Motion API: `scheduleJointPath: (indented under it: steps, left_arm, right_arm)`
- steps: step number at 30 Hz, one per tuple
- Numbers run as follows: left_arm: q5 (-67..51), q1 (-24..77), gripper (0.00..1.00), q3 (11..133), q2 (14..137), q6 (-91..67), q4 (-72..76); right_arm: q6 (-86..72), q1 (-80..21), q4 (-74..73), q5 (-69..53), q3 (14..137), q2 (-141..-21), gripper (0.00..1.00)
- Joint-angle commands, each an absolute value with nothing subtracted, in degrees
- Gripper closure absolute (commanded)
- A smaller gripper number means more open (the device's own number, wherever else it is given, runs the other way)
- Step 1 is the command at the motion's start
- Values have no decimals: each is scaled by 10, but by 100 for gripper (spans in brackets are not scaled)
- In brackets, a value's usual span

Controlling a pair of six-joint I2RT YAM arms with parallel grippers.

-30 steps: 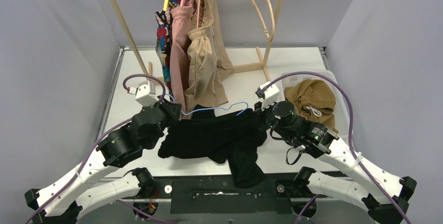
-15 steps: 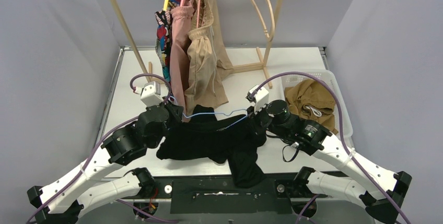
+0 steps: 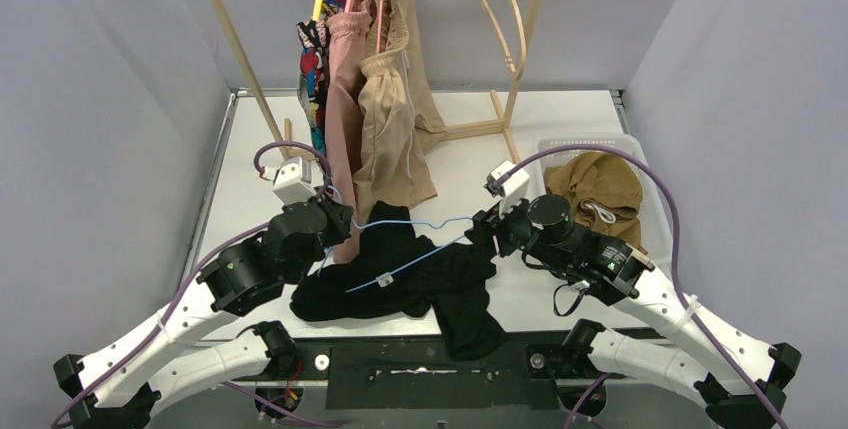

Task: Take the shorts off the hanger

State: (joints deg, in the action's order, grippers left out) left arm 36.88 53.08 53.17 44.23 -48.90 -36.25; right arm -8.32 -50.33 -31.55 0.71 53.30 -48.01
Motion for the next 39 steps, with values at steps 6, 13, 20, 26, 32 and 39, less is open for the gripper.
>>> scheduleJointPath:
  steps: [6, 13, 20, 26, 32, 39]
  left_arm:
    - [362, 528, 100, 535, 437, -473, -339]
    - [344, 528, 100, 524, 431, -465, -333]
    - [324, 528, 100, 521, 433, -455, -322]
    - [318, 528, 100, 514, 423, -449, -314]
    - [309, 528, 100, 516, 418, -436, -315]
    - [304, 528, 100, 513, 406, -441, -317]
  right_arm:
    - [-71, -506, -242, -30, 534, -472, 22]
    - [-18, -506, -246, -100, 564, -521, 19]
    - [-3, -503, -235, -208, 555, -521, 21]
    - [10, -473, -317, -275, 589, -554, 26]
    - [69, -411, -427, -395, 634, -597, 29]
    - [101, -373, -451, -472, 641, -622, 64]
